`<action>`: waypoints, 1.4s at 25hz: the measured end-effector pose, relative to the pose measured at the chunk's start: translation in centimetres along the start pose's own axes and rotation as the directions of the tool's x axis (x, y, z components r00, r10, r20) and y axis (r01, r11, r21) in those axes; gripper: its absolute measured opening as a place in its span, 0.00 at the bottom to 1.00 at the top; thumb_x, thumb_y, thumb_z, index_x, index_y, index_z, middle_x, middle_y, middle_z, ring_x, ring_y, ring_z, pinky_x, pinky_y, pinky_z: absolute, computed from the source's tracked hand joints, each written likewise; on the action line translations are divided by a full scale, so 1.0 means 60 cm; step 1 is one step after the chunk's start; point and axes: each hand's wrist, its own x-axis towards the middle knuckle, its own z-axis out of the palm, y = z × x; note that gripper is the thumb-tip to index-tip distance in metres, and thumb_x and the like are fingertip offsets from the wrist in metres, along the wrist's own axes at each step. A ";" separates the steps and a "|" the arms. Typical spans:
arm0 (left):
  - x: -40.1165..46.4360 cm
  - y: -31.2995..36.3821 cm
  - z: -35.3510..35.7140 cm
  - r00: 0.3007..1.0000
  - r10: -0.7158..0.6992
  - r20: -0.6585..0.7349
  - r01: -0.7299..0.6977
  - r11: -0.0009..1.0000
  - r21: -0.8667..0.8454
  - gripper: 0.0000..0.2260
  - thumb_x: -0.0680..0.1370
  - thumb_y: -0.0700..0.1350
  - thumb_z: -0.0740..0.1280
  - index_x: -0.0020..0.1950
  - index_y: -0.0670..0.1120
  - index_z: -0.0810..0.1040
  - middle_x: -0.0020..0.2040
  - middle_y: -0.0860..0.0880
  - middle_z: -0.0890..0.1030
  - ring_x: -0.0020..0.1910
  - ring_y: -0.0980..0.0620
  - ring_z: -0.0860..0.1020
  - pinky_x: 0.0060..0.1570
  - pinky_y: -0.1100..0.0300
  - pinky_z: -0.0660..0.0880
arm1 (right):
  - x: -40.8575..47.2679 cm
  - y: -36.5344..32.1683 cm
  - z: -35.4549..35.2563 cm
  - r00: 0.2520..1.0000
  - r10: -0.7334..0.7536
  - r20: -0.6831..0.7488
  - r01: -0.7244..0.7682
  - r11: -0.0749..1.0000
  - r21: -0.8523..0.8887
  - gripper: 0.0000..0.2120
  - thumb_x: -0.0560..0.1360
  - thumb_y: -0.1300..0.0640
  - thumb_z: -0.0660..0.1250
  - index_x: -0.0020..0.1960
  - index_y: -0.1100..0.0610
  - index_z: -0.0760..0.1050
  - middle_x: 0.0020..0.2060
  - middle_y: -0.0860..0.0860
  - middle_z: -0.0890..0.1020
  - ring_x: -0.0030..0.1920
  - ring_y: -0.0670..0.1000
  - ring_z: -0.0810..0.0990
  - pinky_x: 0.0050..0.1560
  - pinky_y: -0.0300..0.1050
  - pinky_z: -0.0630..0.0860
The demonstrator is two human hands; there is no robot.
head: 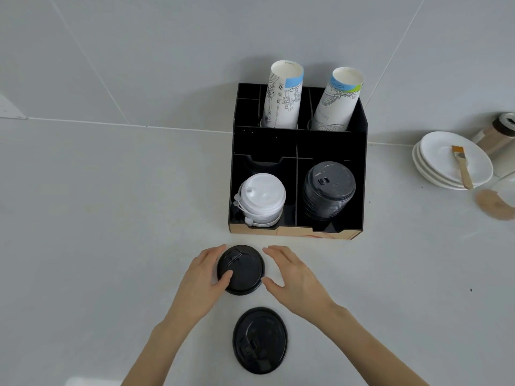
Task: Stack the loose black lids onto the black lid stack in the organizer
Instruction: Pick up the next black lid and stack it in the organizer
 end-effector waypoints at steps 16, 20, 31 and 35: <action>-0.022 -0.015 0.019 0.984 0.028 0.176 -0.035 0.999 0.036 0.37 0.64 0.63 0.60 0.70 0.50 0.56 0.58 0.51 0.65 0.61 0.50 0.68 0.60 0.63 0.64 | 0.010 -0.010 0.041 0.991 -0.027 0.128 0.035 0.998 -0.061 0.37 0.71 0.54 0.67 0.72 0.56 0.49 0.74 0.51 0.52 0.73 0.50 0.52 0.72 0.41 0.54; -0.015 -0.007 0.022 0.983 0.024 0.184 -0.047 0.992 0.117 0.41 0.59 0.66 0.51 0.71 0.52 0.55 0.63 0.45 0.66 0.62 0.48 0.67 0.62 0.57 0.66 | 0.007 -0.003 0.038 0.993 -0.025 0.114 0.030 0.999 -0.039 0.35 0.72 0.58 0.66 0.72 0.55 0.49 0.74 0.51 0.51 0.73 0.51 0.52 0.72 0.41 0.55; -0.011 0.050 0.002 0.991 0.117 0.069 -0.116 0.993 -0.017 0.30 0.70 0.51 0.69 0.69 0.52 0.59 0.59 0.52 0.64 0.60 0.50 0.69 0.62 0.54 0.69 | -0.013 0.000 -0.034 0.994 -0.089 -0.065 0.093 0.994 0.062 0.30 0.71 0.56 0.68 0.69 0.55 0.58 0.71 0.49 0.61 0.70 0.46 0.59 0.67 0.33 0.55; 0.000 0.100 -0.001 0.972 0.235 0.008 -0.235 0.972 -0.007 0.29 0.71 0.49 0.70 0.68 0.50 0.61 0.61 0.54 0.64 0.62 0.51 0.68 0.64 0.56 0.67 | -0.023 0.004 -0.085 0.973 -0.154 -0.171 0.158 0.987 0.013 0.29 0.70 0.56 0.69 0.68 0.54 0.61 0.70 0.48 0.63 0.65 0.40 0.57 0.66 0.31 0.52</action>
